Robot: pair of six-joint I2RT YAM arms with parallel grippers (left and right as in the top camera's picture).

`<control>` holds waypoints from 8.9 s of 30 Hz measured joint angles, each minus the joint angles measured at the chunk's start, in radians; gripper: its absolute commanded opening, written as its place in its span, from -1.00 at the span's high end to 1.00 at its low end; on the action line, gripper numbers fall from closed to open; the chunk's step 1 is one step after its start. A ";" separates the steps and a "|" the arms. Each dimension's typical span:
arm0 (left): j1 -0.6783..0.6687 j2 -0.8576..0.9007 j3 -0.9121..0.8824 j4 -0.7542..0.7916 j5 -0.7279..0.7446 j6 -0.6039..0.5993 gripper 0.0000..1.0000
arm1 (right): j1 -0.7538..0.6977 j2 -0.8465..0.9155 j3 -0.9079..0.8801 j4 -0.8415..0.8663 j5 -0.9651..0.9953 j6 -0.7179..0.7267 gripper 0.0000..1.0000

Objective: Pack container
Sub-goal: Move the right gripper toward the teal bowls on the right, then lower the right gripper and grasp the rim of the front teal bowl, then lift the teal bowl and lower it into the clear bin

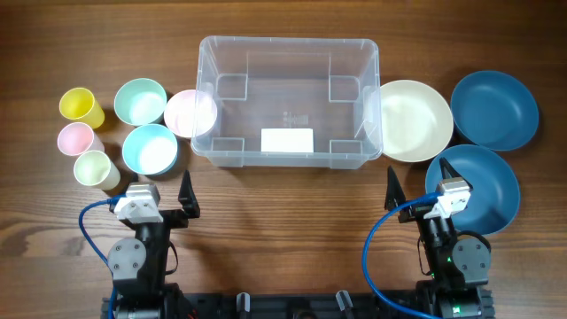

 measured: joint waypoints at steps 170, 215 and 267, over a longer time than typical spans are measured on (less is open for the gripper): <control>0.000 0.000 0.000 0.000 0.000 0.003 -1.00 | -0.908 1.165 0.501 -0.651 -0.027 0.333 0.73; 0.000 0.000 0.000 0.000 0.000 0.003 -1.00 | -0.587 0.834 1.151 -0.697 -0.694 0.020 0.91; 0.000 0.000 0.000 0.000 0.000 0.003 -0.99 | 0.337 1.860 1.369 -0.607 0.377 0.132 0.40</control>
